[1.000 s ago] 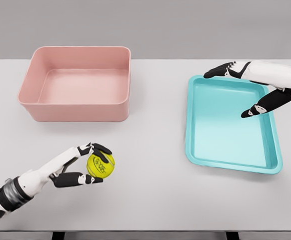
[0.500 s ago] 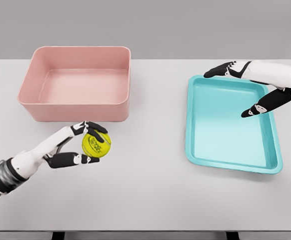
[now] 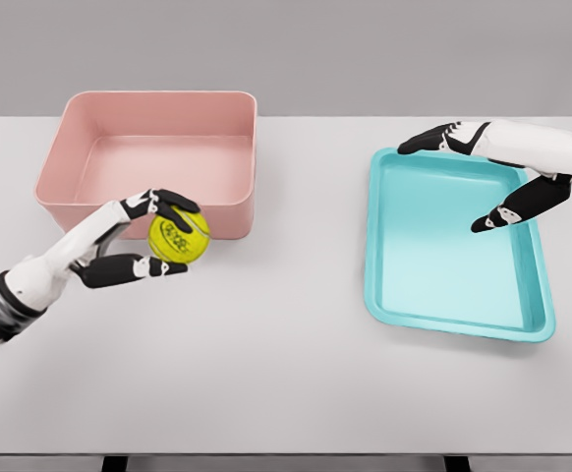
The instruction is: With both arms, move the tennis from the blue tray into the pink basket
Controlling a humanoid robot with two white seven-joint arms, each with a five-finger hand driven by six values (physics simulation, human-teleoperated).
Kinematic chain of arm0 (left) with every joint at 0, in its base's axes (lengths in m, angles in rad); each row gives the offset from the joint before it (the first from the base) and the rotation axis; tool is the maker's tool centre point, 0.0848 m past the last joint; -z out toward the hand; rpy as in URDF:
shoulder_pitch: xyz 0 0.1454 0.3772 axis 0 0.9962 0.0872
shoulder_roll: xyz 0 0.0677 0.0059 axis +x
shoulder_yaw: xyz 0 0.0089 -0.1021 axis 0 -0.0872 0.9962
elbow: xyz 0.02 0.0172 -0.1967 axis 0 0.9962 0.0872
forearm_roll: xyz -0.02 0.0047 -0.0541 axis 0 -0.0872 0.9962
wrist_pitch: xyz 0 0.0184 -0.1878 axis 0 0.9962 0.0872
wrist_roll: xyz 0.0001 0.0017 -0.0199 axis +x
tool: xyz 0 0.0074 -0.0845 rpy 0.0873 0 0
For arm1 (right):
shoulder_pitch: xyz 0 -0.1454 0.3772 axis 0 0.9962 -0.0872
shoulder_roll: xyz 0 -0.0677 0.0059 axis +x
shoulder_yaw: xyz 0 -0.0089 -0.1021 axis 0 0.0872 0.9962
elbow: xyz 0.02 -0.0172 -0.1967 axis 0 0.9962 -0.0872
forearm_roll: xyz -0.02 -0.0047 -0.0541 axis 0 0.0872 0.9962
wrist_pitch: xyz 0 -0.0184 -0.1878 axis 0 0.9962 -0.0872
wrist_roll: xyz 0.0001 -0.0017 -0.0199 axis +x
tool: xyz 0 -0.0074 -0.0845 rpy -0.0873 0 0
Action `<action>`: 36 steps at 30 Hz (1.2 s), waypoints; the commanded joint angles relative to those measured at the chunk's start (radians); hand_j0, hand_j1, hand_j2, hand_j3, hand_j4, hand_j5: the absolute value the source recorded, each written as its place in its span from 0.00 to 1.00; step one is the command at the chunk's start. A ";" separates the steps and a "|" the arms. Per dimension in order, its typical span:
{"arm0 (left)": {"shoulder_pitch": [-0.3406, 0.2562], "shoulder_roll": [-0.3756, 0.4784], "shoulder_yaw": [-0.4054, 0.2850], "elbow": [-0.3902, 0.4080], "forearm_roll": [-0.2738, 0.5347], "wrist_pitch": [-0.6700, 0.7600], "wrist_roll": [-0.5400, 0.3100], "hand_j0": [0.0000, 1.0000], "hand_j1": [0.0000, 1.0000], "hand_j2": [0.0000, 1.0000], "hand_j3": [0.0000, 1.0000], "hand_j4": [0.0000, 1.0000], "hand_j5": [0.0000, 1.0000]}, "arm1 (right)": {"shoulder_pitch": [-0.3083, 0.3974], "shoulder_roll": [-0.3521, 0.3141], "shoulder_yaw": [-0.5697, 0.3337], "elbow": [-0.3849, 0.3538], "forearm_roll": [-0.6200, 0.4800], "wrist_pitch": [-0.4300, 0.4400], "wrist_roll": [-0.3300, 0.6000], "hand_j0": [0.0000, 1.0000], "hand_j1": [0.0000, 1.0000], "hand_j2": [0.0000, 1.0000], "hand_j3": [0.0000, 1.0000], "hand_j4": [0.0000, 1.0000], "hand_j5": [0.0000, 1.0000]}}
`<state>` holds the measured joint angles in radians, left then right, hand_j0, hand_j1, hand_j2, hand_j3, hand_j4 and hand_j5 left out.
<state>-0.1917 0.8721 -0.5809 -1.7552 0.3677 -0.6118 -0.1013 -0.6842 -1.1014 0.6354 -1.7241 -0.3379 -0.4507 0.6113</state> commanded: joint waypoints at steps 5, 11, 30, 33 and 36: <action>-0.014 0.004 0.039 0.002 0.039 0.001 0.000 0.49 0.49 0.49 0.49 0.49 0.49 | 0.000 0.026 -0.003 -0.018 -0.006 0.037 0.000 1.00 1.00 1.00 1.00 1.00 1.00; -0.031 -0.002 0.096 0.005 0.048 0.001 0.000 0.49 0.49 0.49 0.49 0.49 0.49 | -0.002 0.026 -0.005 -0.018 -0.006 0.038 0.000 1.00 1.00 1.00 1.00 1.00 1.00; -0.179 -0.070 0.113 0.039 0.076 0.326 -0.001 0.49 0.49 0.49 0.49 0.49 0.49 | 0.000 0.026 -0.003 -0.020 -0.006 0.038 0.000 1.00 1.00 1.00 1.00 1.00 1.00; -0.195 -0.094 0.124 0.049 0.077 0.395 -0.001 0.49 0.49 0.49 0.49 0.49 0.49 | 0.000 0.026 -0.003 -0.018 -0.006 0.038 0.000 1.00 1.00 1.00 1.00 1.00 1.00; -0.210 -0.117 0.125 0.089 0.077 0.435 -0.001 0.49 0.49 0.49 0.49 0.49 0.49 | 0.000 0.026 -0.002 -0.018 -0.004 0.038 0.000 1.00 1.00 1.00 1.00 1.00 1.00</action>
<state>-0.4034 0.7701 -0.4587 -1.6861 0.4411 -0.2121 -0.1030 -0.6842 -1.0741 0.6334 -1.7424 -0.3370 -0.4148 0.6113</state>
